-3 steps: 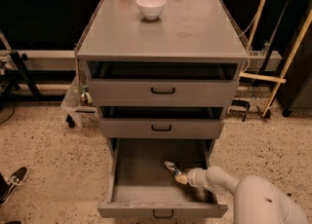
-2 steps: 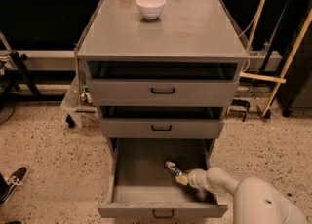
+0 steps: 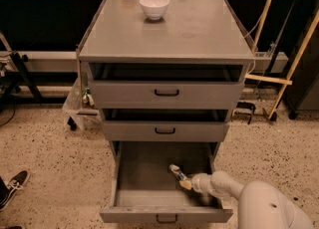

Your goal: Place redbull can into bottom drawer

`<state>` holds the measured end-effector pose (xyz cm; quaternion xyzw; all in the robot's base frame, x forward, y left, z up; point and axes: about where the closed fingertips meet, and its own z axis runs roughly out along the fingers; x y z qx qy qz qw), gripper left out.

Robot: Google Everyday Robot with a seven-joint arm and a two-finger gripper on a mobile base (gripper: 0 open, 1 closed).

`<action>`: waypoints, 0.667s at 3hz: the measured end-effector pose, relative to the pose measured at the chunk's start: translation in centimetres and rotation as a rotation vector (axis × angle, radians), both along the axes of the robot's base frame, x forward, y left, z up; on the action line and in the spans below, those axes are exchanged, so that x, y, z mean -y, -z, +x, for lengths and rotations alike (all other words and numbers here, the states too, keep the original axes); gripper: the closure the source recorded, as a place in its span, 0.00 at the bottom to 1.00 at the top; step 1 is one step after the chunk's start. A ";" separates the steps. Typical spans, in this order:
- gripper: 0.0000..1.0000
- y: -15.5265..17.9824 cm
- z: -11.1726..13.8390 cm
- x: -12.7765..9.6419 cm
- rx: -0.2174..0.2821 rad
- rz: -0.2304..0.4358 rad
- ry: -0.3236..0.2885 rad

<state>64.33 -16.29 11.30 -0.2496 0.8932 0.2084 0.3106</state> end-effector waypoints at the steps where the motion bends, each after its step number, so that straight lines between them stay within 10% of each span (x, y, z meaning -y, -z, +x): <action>1: 0.12 0.0 0.0 0.0 0.000 0.000 0.000; 2: 0.00 0.0 0.0 0.0 0.000 0.000 0.000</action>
Offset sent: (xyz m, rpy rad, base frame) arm 0.0000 0.0000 0.0000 0.0000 0.0000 0.0000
